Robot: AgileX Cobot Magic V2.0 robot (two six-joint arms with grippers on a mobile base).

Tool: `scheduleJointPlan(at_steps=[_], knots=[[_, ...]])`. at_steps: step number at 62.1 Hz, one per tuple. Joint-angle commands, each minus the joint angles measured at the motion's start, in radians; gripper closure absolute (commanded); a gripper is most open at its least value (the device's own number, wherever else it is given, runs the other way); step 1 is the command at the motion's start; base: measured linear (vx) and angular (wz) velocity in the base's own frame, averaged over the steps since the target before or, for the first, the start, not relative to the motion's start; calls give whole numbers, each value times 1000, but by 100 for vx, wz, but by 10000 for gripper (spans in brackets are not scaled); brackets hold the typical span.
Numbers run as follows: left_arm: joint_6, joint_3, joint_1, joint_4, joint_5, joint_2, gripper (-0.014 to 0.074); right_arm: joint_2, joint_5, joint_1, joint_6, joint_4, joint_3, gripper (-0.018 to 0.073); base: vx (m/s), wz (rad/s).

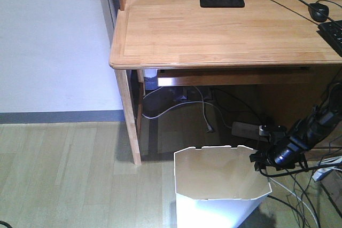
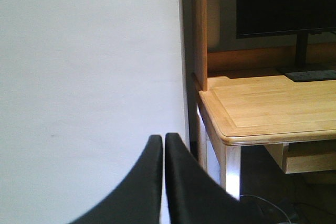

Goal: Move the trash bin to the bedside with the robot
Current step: 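Lower the right gripper onto the rim of the white trash bin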

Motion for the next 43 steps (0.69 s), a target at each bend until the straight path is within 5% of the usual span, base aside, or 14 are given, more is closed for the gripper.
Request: scheduleJointPlan(at_steps=[1,27,43], knots=[[-14,12,-6,-9,-75,-7,603,1,15,-20,-17,1,-65,50,0,0],[-14,12,-6,-9,-75,-7,603,140,61,-19,-11,-17,-235,125,0,0],[-14,12,-6,-9,-75,-7,603,200,182,-19,-6,-6,-332,556,0,0]])
